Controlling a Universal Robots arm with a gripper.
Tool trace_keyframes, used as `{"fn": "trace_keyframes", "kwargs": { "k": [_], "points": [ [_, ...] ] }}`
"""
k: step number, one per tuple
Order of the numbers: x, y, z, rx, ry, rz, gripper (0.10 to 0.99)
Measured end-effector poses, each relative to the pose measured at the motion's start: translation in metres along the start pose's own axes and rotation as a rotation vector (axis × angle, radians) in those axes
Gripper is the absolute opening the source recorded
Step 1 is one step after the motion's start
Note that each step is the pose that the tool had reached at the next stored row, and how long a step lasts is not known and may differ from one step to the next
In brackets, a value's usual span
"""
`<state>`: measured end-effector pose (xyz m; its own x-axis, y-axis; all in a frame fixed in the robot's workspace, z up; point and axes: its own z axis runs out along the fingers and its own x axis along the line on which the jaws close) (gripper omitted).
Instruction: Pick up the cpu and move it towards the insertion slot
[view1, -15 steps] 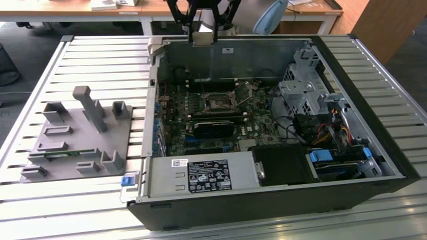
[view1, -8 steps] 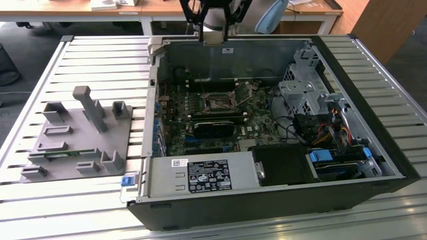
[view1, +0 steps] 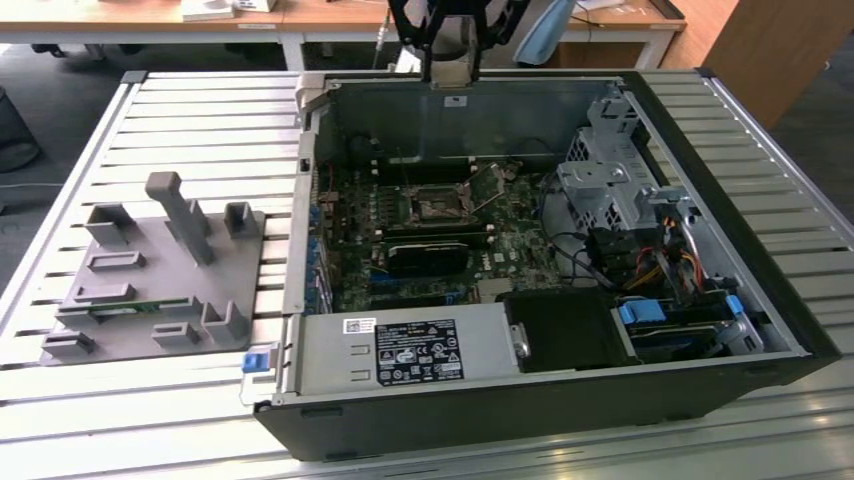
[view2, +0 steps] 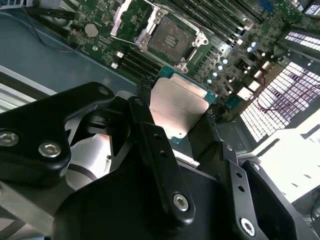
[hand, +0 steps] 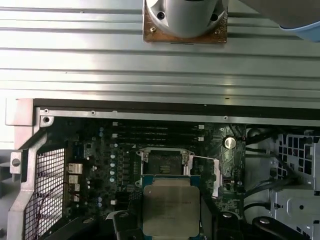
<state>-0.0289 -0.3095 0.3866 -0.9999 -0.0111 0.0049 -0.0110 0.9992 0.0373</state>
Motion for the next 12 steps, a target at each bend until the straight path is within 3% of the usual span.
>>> {"fn": "trace_keyframes", "kwargs": {
  "k": [5, 12],
  "points": [
    [-0.015, -0.0001, 0.0001, -0.002, -0.0001, 0.0, 0.545],
    [-0.0171, -0.0001, 0.0001, -0.002, 0.0, 0.0, 0.545]
  ]
}}
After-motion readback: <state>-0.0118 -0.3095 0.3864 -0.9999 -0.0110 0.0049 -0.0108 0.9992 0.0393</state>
